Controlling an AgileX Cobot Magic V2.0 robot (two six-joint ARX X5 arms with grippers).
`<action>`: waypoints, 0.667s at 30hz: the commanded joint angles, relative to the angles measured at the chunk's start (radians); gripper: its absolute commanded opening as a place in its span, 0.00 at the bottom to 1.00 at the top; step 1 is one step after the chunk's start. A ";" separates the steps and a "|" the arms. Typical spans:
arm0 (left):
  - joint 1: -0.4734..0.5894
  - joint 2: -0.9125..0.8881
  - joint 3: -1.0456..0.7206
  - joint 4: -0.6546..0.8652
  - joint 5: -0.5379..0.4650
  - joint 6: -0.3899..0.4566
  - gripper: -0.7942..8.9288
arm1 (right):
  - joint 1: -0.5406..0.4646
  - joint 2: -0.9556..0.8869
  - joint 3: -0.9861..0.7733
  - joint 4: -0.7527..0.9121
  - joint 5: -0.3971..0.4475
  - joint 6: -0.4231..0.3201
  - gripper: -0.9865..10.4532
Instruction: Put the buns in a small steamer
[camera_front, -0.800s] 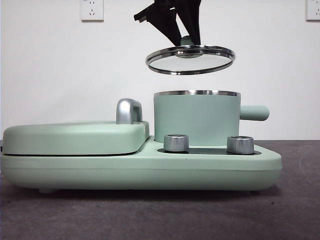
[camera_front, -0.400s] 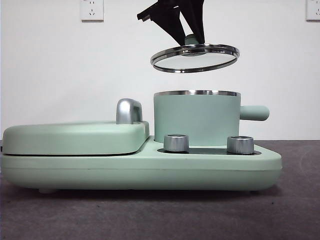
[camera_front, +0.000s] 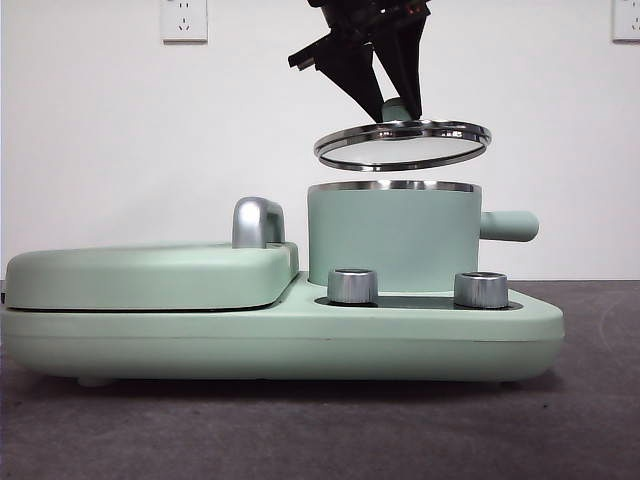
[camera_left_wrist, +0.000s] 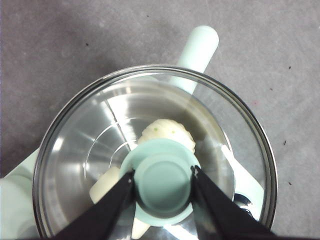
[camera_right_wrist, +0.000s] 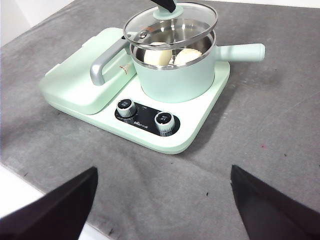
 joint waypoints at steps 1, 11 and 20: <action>-0.010 0.036 0.039 0.015 0.005 -0.002 0.10 | 0.006 -0.001 0.007 0.010 -0.002 0.001 0.46; -0.011 0.075 0.039 -0.001 -0.042 0.000 0.10 | 0.006 -0.001 0.007 0.010 0.005 0.001 0.46; -0.020 0.103 0.039 0.004 0.008 0.042 0.10 | 0.006 -0.001 0.007 0.010 0.005 -0.002 0.46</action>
